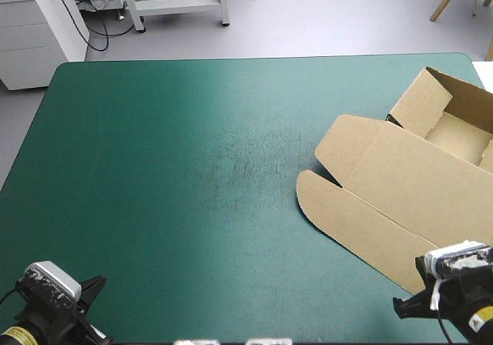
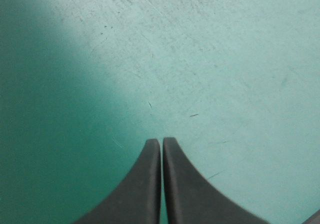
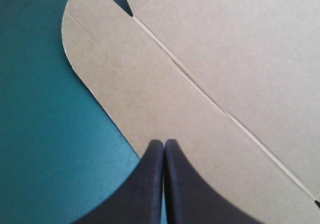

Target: Fold the box

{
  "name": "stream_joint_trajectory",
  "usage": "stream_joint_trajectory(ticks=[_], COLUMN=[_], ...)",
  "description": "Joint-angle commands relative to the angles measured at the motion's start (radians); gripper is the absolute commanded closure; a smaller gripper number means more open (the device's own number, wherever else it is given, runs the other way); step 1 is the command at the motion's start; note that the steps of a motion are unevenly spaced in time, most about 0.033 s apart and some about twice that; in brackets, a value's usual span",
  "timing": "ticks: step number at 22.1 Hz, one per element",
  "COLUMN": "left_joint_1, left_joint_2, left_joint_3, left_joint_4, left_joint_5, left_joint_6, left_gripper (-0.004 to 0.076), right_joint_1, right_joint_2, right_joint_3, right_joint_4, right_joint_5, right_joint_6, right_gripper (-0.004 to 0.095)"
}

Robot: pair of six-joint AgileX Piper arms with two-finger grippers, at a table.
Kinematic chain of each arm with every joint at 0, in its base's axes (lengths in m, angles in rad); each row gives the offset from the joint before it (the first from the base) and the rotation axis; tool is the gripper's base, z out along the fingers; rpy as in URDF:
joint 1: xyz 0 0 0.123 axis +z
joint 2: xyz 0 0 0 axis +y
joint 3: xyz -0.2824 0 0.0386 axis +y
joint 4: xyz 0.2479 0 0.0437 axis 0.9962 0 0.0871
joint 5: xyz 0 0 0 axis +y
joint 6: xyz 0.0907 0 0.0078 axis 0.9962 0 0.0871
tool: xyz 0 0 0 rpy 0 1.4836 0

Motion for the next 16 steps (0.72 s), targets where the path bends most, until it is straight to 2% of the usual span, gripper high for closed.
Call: stream_joint_trajectory(ticks=[1,3,16], left_joint_1=[-0.005,-0.005,-0.005], left_joint_2=[-0.002,-0.002,-0.002], left_joint_3=[-0.018,-0.007,-0.001], left_joint_4=[0.012,0.017,0.012], left_joint_5=[-0.044,-0.020,-0.009], left_joint_6=[-0.005,-0.005,-0.005], left_gripper=[0.0734,0.0734,0.0734], right_joint_1=[0.005,0.005,0.005], right_joint_2=[-0.116,-0.166,-0.178], right_joint_3=[-0.017,-0.013,0.004], right_joint_4=[0.003,-0.022,-0.031], right_joint_5=[-0.041,-0.009,-0.031], right_joint_6=[-0.014,-0.014,-0.007], right_gripper=[0.0927,0.0927,0.0927])
